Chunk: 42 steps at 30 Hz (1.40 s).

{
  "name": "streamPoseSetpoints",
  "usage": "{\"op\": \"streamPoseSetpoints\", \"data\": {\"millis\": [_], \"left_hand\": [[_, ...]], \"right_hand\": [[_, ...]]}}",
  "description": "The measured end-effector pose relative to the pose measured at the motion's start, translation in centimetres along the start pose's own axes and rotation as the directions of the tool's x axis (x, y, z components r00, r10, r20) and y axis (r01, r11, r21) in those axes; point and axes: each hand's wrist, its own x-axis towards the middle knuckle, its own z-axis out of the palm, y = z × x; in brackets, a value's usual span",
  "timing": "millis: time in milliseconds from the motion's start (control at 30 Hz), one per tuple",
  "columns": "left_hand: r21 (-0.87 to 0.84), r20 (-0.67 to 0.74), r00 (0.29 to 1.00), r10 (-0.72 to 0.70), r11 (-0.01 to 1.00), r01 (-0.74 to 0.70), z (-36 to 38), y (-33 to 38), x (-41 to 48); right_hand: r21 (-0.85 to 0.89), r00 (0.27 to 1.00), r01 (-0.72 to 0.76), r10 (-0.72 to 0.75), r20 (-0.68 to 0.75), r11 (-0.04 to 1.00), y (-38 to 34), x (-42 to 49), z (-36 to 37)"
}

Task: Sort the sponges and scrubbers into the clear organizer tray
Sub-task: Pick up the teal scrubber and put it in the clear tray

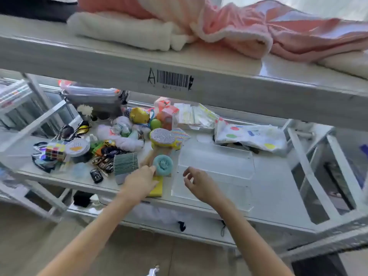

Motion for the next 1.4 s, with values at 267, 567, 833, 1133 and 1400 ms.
{"op": "streamPoseSetpoints", "data": {"millis": [267,567,833,1133,1400], "left_hand": [[-0.004,0.01,0.999,-0.05,0.999,0.05,2.9,-3.0,2.2],[-0.065,-0.134,0.991,0.009,0.998,-0.017,0.4,-3.6,8.8],[-0.047,-0.231,0.971,0.07,0.995,-0.083,-2.3,-2.9,14.9],[0.029,-0.094,0.992,0.083,0.996,-0.08,-3.3,-0.1,18.8],[-0.047,-0.038,0.998,0.043,0.998,-0.045,-2.4,0.7,19.3]], "right_hand": [[-0.087,1.0,0.017,-0.017,-0.003,0.996,-0.8,4.6,4.8],[-0.253,0.993,0.076,-0.097,-0.072,0.964,-2.9,10.1,9.5],[-0.315,0.983,0.046,-0.098,-0.153,0.948,-2.4,12.0,10.3],[-0.274,0.991,0.054,-0.086,-0.107,0.96,-2.4,11.4,8.7],[-0.143,0.993,0.101,-0.107,-0.039,0.985,-0.5,7.4,5.1]]}}
